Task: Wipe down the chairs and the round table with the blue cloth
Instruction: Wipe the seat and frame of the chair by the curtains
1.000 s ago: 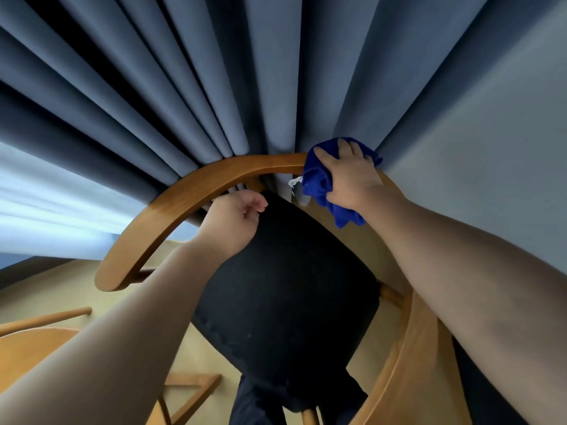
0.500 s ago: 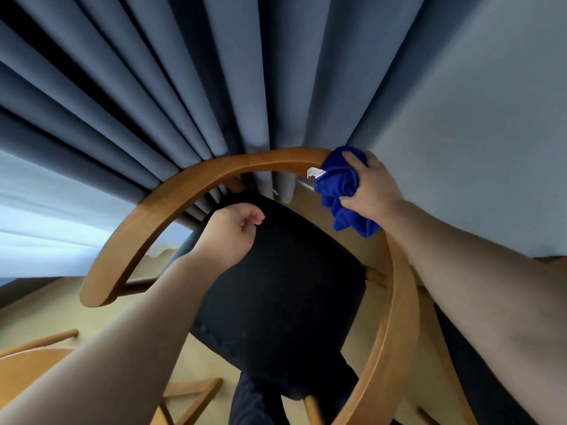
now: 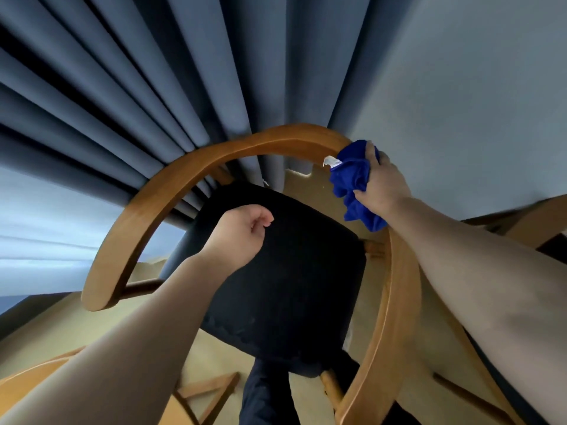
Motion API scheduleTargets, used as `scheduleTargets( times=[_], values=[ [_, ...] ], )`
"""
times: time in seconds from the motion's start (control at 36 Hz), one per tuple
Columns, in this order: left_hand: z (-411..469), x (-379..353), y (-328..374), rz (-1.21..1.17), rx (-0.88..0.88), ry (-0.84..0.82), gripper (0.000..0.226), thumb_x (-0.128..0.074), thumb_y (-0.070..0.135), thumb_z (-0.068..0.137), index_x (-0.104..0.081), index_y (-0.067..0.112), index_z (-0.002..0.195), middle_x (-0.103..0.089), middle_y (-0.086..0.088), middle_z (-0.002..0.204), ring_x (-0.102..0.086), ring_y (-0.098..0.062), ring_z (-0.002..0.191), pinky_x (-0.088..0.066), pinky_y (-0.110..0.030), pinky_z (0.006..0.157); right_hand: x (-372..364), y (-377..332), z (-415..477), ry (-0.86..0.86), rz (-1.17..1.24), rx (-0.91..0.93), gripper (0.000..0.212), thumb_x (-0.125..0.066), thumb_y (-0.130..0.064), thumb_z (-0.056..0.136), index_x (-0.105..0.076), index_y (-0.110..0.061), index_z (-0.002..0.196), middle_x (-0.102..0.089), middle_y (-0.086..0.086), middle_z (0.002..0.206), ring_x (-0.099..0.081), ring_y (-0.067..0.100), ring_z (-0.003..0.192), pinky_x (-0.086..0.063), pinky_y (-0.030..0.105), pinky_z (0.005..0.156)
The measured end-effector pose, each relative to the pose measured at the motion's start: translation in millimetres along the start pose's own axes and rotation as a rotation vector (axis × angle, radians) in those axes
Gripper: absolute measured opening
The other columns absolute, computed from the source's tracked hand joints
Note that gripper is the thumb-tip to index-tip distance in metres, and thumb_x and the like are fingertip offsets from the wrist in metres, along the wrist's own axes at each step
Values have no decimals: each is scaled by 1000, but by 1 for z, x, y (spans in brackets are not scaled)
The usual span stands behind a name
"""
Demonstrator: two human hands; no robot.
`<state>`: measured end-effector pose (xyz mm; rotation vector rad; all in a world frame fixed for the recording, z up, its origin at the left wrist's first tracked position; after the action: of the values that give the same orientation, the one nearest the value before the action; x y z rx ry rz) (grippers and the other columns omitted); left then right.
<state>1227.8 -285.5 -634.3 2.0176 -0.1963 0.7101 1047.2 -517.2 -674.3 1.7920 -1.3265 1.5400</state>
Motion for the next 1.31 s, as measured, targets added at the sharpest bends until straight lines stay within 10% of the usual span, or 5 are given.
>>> scheduleTargets(
  times=[0.47,1.0,1.31],
  values=[
    [-60,-60,8,28,119,104,28,-48,8,92,-61,33,88,-63,15,88,-62,-5,79,-44,-10,62,-38,74,-60,-119,0,-106,78,-70,-33,81,-27,-15,143,-58,14,109,-62,29,87,-53,39,75],
    [-122,-70,22,60,71,124,27,-51,3,89,-62,27,89,-63,12,88,-63,-11,86,-47,-22,83,-65,103,-152,-129,123,-128,86,-69,-38,83,-20,-19,151,-32,16,149,-53,34,121,-49,46,98],
    [-185,-66,-2,128,57,62,25,-48,2,89,-67,18,94,-64,9,89,-61,-11,84,-43,-18,79,-90,78,-240,-263,-86,-160,81,-58,-29,93,-5,-26,156,-2,14,162,-6,35,148,-26,59,113]
  ],
)
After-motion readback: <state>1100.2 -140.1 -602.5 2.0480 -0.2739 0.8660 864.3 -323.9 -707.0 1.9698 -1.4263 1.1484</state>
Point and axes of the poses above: each hand's wrist, its own z-axis towards the middle knuckle, its own x-axis out of the back of the hand, y = z × x, the point moved 10 cm from there along z, towards the middle knuckle
